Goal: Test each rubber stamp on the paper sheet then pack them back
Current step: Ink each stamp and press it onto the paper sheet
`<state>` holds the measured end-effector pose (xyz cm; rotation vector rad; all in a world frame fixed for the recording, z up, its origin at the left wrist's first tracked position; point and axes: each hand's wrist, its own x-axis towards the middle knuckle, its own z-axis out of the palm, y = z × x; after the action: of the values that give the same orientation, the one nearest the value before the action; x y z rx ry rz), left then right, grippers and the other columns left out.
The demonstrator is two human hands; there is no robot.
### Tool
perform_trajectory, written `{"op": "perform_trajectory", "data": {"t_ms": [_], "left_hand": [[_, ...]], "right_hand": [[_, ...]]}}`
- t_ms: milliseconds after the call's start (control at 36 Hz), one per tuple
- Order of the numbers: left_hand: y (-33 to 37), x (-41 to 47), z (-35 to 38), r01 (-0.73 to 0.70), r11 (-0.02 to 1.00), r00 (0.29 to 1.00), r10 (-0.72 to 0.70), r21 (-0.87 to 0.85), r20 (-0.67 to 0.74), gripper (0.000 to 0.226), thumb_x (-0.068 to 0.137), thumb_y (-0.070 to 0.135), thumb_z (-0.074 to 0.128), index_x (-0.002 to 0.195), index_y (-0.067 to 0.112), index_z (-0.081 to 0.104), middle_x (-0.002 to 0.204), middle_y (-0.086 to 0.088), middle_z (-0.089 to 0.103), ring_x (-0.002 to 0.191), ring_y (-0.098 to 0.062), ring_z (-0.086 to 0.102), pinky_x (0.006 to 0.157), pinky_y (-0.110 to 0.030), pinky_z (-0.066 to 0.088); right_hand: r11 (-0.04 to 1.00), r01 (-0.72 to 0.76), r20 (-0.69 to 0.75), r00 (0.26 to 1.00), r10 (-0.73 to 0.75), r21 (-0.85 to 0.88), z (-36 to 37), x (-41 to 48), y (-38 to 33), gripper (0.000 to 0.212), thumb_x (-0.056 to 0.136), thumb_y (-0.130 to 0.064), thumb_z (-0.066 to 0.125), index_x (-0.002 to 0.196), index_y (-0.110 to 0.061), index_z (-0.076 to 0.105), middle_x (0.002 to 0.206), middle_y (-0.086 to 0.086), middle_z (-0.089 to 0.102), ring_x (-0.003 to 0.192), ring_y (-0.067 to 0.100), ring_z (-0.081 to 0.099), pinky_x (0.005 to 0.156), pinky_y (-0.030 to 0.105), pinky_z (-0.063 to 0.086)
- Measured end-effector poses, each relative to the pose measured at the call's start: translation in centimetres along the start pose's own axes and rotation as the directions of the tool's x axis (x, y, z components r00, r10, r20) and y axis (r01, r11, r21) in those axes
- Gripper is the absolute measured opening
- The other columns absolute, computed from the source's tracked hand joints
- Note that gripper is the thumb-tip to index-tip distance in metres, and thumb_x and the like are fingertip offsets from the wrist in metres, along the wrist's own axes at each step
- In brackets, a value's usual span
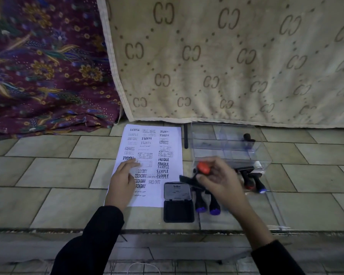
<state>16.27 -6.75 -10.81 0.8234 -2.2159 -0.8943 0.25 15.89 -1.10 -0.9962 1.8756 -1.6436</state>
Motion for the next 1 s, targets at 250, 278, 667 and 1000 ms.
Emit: {"op": "perform_trajectory", "data": {"t_ms": [250, 278, 667, 1000], "left_hand": [[0.2, 0.2, -0.6, 0.163, 0.931, 0.985, -0.175, -0.327, -0.007, 0.047, 0.087, -0.009, 0.047, 0.097, 0.033, 0.067, 0.12, 0.015, 0.061, 0.103, 0.01, 0.055, 0.091, -0.01, 0.042], [0.1, 0.3, -0.8, 0.211, 0.905, 0.975, -0.223, -0.371, 0.011, 0.044, 0.089, -0.005, 0.049, 0.098, 0.033, 0.067, 0.12, 0.015, 0.062, 0.102, 0.007, 0.056, 0.095, -0.018, 0.044], [-0.1, 1.3, -1.5, 0.28, 0.774, 0.942, -0.335, -0.568, 0.008, 0.018, 0.095, 0.021, 0.056, 0.098, 0.031, 0.07, 0.109, 0.012, 0.069, 0.105, -0.007, 0.062, 0.089, -0.026, 0.045], [-1.3, 1.5, -2.3, -0.03, 0.994, 0.997, 0.037, 0.102, -0.069, 0.03, 0.089, -0.002, 0.051, 0.108, 0.017, 0.065, 0.124, 0.003, 0.06, 0.103, -0.024, 0.059, 0.093, -0.026, 0.043]], "right_hand": [[0.974, 0.088, 0.15, 0.987, -0.057, -0.207, 3.1, -2.1, 2.1, 0.034, 0.077, -0.002, 0.071, 0.104, -0.022, 0.064, 0.096, 0.0, 0.064, 0.084, 0.015, 0.063, 0.074, 0.032, 0.057], [0.966, 0.1, 0.156, 0.986, -0.063, -0.239, 3.3, -2.2, 2.2, 0.035, 0.076, -0.004, 0.071, 0.104, -0.024, 0.064, 0.097, -0.001, 0.064, 0.084, 0.014, 0.063, 0.075, 0.033, 0.057], [0.905, 0.149, 0.125, 0.986, -0.108, -0.399, 4.3, -3.9, 2.8, 0.036, 0.077, -0.01, 0.071, 0.108, -0.025, 0.061, 0.104, -0.015, 0.057, 0.082, 0.001, 0.061, 0.071, 0.009, 0.047], [0.896, 0.168, 0.112, 0.985, -0.134, -0.41, 4.7, -3.8, 2.7, 0.03, 0.077, -0.027, 0.075, 0.104, -0.022, 0.063, 0.101, -0.012, 0.06, 0.093, 0.0, 0.057, 0.079, 0.018, 0.049]]}}
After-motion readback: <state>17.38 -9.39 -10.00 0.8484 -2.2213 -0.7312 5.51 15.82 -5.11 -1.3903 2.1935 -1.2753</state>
